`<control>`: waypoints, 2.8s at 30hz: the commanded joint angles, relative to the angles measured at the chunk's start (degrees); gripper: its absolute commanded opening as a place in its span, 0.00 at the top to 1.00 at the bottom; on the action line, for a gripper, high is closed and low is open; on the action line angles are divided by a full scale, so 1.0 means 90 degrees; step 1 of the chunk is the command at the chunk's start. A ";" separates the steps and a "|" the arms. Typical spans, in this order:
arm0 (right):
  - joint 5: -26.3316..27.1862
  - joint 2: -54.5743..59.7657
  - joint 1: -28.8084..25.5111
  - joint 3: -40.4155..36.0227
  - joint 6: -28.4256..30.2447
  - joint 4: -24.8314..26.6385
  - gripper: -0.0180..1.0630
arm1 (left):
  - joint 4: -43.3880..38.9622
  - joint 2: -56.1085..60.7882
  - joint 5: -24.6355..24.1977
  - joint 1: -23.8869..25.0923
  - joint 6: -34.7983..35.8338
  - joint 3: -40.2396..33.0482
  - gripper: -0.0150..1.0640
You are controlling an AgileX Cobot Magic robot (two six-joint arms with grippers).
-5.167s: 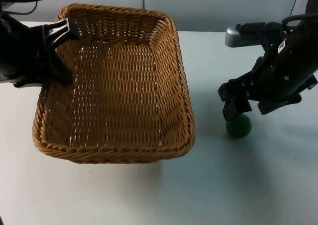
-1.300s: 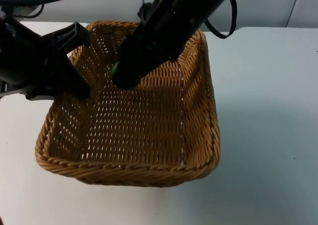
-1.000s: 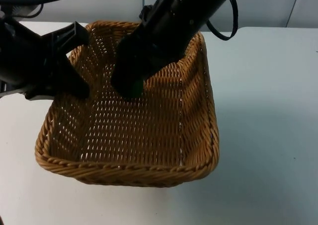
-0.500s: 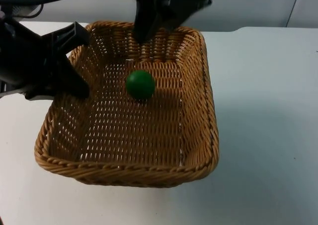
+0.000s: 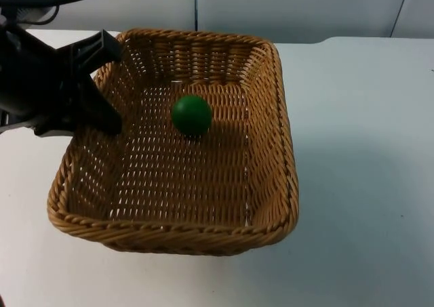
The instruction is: Pick up the basket with the left hand and place the ball into the basket with the right hand.
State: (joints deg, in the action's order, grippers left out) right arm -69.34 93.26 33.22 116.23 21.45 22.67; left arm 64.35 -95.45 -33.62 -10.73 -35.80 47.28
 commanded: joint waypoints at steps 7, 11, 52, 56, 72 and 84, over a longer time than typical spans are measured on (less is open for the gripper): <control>-0.0069 -0.0744 -0.0011 0.0041 -0.0268 -0.0346 0.98 | 0.0308 0.0075 0.0795 -0.0010 0.0020 -0.0001 0.99; -0.0069 -0.0743 -0.0011 0.0041 -0.0396 -0.0359 0.98 | 0.0308 -0.0375 0.0979 -0.0010 -0.0011 0.0044 0.99; -0.0069 -0.0731 -0.0011 0.0041 -0.0554 -0.0484 0.99 | -0.1138 -0.1355 -0.3115 0.1808 0.0011 0.2081 1.00; -0.0069 -0.0744 -0.0011 0.0041 -0.0554 -0.0576 0.99 | -0.1624 -0.0947 -0.3387 0.1808 -0.0142 0.2042 0.99; -0.0069 -0.1564 -0.0011 0.0041 -0.2335 -0.2945 0.99 | -0.6175 0.6403 -0.1694 0.1808 0.3049 -0.0961 0.99; -0.0069 -0.4333 -0.0011 -0.3492 -0.3454 -0.4677 0.99 | -0.7238 1.0392 -0.3355 0.1659 0.3472 -0.0961 0.99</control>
State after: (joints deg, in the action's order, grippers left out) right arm -69.85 60.51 33.22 95.86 -7.19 -17.52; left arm -2.11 -5.93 -61.84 5.28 -3.03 38.89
